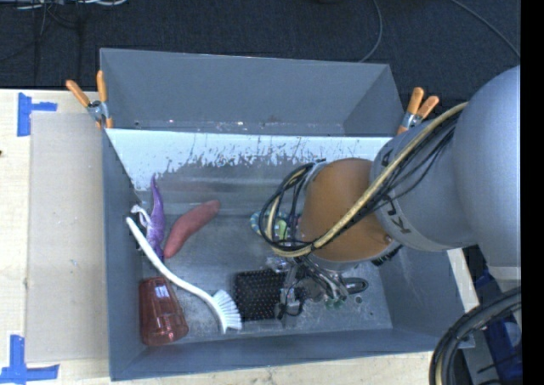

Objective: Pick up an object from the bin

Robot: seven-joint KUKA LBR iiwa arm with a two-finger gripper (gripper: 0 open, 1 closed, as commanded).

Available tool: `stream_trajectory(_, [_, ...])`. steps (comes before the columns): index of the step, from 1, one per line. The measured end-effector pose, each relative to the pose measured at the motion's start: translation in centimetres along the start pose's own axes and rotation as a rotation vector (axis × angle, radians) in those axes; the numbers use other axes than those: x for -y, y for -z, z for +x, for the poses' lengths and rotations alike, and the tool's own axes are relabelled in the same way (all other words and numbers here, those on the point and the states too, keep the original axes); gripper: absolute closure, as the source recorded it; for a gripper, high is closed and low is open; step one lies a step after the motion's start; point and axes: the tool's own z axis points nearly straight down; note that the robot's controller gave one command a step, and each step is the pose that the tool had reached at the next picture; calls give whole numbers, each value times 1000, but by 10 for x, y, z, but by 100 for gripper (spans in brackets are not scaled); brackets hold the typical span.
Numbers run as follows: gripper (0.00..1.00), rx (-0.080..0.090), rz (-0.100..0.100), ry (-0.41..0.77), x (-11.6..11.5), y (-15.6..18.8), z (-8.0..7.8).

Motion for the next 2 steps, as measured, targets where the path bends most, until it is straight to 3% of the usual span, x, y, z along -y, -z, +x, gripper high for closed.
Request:
stream_trajectory(1, [100,0,0,1,0,0,0])
stream_trajectory(2, [100,-1,0,-3,-5,45,0])
